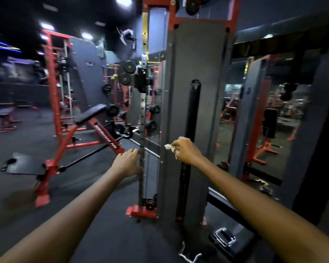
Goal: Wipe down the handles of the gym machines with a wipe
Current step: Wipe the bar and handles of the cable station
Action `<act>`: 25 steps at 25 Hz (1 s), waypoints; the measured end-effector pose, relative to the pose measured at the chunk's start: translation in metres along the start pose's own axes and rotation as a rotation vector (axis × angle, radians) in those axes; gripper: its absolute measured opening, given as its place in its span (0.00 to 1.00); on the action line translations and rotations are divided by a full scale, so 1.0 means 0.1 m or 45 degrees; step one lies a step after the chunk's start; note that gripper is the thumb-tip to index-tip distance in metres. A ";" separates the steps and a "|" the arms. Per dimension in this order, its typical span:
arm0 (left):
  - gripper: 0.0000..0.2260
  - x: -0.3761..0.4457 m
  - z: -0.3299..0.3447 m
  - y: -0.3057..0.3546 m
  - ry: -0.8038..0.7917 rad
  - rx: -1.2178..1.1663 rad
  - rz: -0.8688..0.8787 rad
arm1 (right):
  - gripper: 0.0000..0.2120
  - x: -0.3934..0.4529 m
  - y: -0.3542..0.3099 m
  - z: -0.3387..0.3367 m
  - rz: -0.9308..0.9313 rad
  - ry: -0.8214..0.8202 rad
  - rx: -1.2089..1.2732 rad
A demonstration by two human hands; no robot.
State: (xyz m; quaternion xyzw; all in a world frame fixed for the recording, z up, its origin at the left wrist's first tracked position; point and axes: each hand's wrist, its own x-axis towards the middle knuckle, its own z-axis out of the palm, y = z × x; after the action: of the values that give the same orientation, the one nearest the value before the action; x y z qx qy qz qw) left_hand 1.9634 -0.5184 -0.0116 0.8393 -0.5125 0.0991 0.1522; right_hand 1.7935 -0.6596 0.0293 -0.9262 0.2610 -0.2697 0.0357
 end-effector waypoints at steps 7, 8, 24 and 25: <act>0.28 0.91 0.03 -0.95 0.014 0.090 -0.076 | 0.11 1.35 -0.27 0.66 -0.120 0.035 0.050; 0.28 1.10 0.01 -1.04 0.004 0.100 -0.067 | 0.11 1.56 -0.26 0.73 -0.104 0.041 0.065; 0.26 3.89 0.62 -1.87 0.094 -0.034 0.010 | 0.09 4.14 0.25 1.76 -0.106 0.208 0.255; 0.25 4.07 0.65 -1.93 0.110 -0.040 0.021 | 0.09 4.33 0.29 1.81 -0.114 0.231 0.258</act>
State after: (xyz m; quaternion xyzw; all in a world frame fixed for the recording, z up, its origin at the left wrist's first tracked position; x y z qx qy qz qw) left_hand 2.3212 -0.7969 0.0289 0.8274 -0.5140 0.1285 0.1864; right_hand 2.1846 -0.9160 0.0767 -0.9004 0.1931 -0.3786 0.0934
